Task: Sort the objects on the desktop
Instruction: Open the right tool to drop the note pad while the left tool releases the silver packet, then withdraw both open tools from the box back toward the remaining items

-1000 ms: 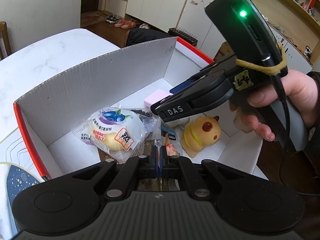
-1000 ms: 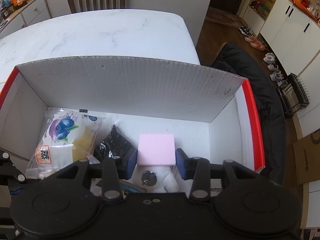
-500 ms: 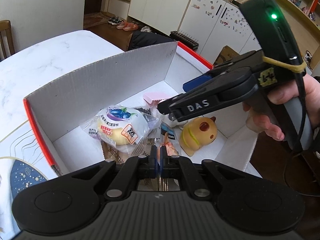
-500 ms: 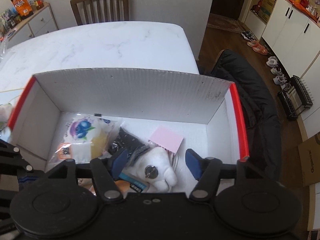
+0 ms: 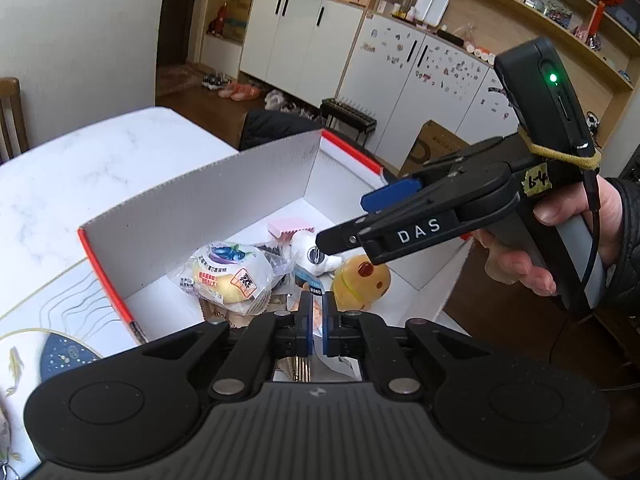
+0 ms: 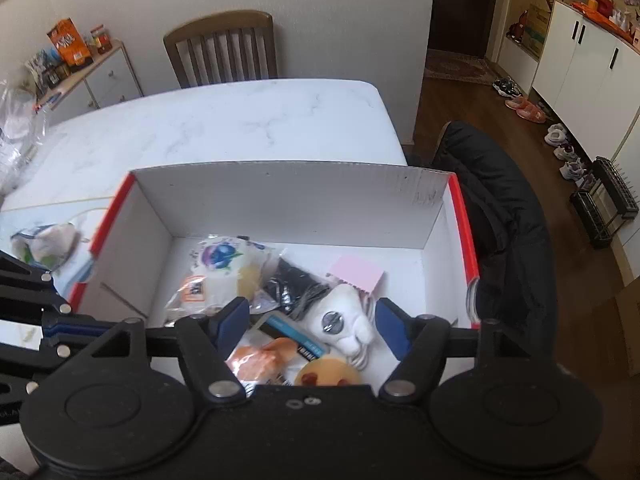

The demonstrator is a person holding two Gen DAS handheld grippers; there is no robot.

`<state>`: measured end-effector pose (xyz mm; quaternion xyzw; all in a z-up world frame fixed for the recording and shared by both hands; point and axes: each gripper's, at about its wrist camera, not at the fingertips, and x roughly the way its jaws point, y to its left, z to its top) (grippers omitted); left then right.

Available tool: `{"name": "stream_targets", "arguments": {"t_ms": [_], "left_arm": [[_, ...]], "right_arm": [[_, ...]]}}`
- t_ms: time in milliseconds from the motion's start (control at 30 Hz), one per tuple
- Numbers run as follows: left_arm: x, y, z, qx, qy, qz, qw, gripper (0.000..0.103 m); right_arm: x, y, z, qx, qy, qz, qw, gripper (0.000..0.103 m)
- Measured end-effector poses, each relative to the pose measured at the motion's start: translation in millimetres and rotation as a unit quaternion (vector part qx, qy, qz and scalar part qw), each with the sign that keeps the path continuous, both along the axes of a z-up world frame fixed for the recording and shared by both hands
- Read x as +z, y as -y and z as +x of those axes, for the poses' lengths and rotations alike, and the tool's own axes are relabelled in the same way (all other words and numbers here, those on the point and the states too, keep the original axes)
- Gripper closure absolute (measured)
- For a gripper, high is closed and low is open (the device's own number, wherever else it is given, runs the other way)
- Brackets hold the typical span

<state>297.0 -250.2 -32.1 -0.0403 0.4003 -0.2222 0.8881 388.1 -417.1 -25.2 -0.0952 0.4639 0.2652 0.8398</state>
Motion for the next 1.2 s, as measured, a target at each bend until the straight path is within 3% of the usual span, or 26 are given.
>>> {"name": "stream_targets", "arguments": {"t_ms": [333,433,500,567,633,767,1200], "left_arm": [[13,-18,-23,0.020,0.015,-0.004,0.9997,0.099],[15,-24,-30,0.024,0.019,-0.006,0.9995,0.085],[16,-28,-36,0.027,0.025,-0.006,0.9993,0.055],[18,-33,-42,0.029,0.032,-0.008,0.9991,0.040],[20,-38,-47,0.033,0.036,-0.008,0.9988,0.040],[24,-49,-58,0.041,0.047,-0.004,0.9980,0.020],[35,-95,-97,0.058,0.076,0.000,0.9954,0.003]], "right_arm": [[8,2,-27,-0.002,0.010,0.018,1.000,0.029],[6,1,-34,-0.005,0.006,0.020,1.000,0.026],[5,1,-39,-0.007,0.001,0.025,1.000,0.024],[4,0,-45,-0.008,-0.002,0.029,1.000,0.022],[5,-2,-52,-0.008,-0.003,0.032,0.999,0.019],[6,-8,-62,-0.016,-0.001,0.037,0.999,0.016],[18,-54,-93,-0.025,0.025,0.041,0.999,0.009]]}}
